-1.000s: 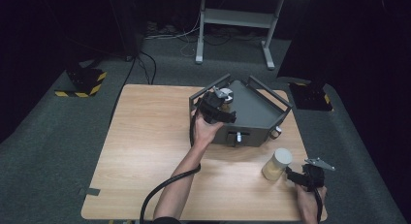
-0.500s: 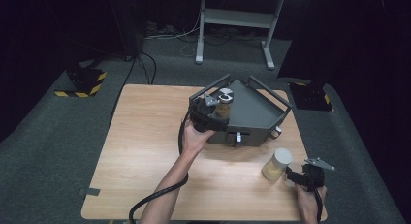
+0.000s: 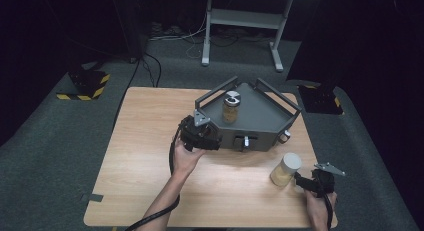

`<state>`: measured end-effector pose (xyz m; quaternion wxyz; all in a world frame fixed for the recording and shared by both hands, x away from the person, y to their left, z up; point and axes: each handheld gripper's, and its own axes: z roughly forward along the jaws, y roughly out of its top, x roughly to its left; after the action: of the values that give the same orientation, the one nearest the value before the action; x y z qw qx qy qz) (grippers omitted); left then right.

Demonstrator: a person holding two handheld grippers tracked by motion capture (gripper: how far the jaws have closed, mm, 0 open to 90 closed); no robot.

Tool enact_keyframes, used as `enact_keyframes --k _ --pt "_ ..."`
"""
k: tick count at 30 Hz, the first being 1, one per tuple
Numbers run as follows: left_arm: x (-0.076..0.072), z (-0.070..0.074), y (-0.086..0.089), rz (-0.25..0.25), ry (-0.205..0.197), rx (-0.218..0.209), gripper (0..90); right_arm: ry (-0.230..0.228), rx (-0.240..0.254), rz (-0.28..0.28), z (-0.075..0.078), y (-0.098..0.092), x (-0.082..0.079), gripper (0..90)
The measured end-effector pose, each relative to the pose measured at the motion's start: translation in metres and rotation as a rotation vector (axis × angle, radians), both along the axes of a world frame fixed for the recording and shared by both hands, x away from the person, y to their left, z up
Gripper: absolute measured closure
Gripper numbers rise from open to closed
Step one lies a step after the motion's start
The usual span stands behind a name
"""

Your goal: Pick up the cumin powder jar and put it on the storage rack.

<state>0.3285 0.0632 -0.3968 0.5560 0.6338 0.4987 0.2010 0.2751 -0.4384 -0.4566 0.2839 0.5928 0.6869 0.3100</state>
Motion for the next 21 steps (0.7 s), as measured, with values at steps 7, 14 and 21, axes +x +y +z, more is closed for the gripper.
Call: enact_keyframes --k 7,14,21 --pt "-0.009 -0.014 0.009 0.036 0.025 -0.036 3.3 -0.001 -0.002 0.002 0.0 0.0 0.0 13.5" --pt "-0.017 -0.036 0.009 0.053 0.057 -0.036 3.3 0.0 -0.002 0.002 0.0 0.0 0.0 13.5" --pt "-0.019 -0.057 0.003 0.048 0.101 -0.019 3.3 0.0 -0.001 0.002 0.0 0.0 0.0 13.6"
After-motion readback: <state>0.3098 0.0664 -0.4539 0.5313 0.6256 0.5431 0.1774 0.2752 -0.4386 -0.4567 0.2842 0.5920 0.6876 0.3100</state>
